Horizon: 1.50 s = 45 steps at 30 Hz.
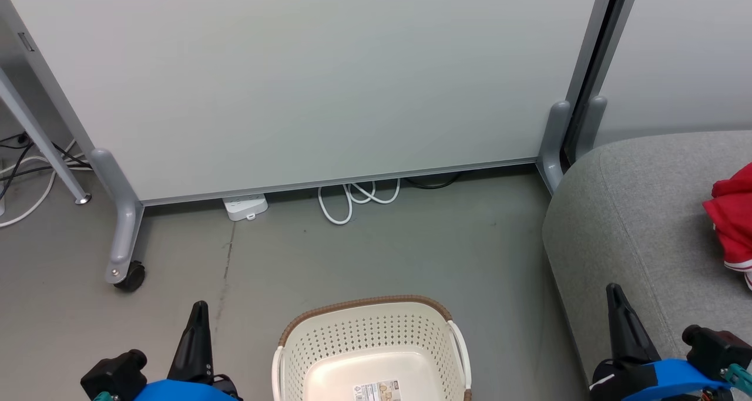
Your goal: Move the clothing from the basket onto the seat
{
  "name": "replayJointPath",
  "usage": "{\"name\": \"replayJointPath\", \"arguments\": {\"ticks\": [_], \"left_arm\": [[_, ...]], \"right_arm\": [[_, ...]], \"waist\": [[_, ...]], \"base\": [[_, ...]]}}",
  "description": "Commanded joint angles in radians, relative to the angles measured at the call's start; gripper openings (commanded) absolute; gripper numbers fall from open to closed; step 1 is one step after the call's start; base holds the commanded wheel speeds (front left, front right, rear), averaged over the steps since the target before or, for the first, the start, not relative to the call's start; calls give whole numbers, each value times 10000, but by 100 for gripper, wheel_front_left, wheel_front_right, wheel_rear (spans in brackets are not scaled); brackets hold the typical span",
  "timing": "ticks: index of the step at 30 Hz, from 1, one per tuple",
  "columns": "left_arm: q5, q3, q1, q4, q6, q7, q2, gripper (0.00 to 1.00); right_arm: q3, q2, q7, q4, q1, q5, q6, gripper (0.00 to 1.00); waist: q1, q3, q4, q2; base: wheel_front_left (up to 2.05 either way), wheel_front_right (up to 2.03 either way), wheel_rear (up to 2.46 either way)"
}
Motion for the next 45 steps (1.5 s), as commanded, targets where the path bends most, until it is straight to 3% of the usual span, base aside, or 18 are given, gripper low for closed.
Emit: {"name": "replayJointPath", "arguments": {"ticks": [1,25,45], "left_arm": [[-445,103,-235,-186,-92,109,23,0],[-3859,667,-374,-291,-358,1046,38,0],[-6015,1030,-449,-342,-533,1644,48,0]], "right_arm": [[-74,16,100,-193,-265,502,1,0],[-400,228,1037,-290,-488,4184,0,0],[-616,359,1645,-335,-636,6497,0,0]], "waist": [[0,5,-2,-1],[0,70,-37,-1],[0,121,-64,-1]], "base": [[0,0,0],[0,0,0],[0,0,0]]}}
